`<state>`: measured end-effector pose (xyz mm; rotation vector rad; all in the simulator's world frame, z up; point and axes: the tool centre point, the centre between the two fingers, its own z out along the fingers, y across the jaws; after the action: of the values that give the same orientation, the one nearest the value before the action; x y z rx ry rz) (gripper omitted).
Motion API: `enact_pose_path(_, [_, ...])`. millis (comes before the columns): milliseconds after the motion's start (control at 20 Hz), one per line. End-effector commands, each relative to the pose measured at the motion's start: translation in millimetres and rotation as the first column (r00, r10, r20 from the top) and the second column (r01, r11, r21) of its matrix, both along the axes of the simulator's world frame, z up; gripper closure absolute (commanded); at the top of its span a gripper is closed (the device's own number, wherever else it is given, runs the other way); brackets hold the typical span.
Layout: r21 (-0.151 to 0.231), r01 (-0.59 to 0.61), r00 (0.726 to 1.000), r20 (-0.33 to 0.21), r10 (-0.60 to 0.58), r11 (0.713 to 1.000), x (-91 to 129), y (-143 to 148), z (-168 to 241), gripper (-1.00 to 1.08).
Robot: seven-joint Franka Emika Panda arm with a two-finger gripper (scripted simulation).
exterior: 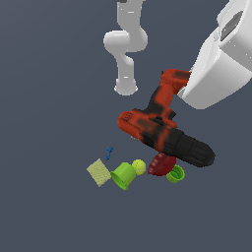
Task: Pick up a designated object from a clutter of objects.
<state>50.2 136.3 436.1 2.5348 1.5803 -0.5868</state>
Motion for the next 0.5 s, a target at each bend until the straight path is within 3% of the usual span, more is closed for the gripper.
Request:
enact_pose_path(0, [0.001, 0.001, 1.000, 0.009, -0.001, 1.000, -0.3, -1.3, 10.1, 1.08])
enact_pose_path(450, [0.002, 0.001, 1.000, 0.009, -0.001, 1.000, -0.9, -5.6, 29.2, 1.08])
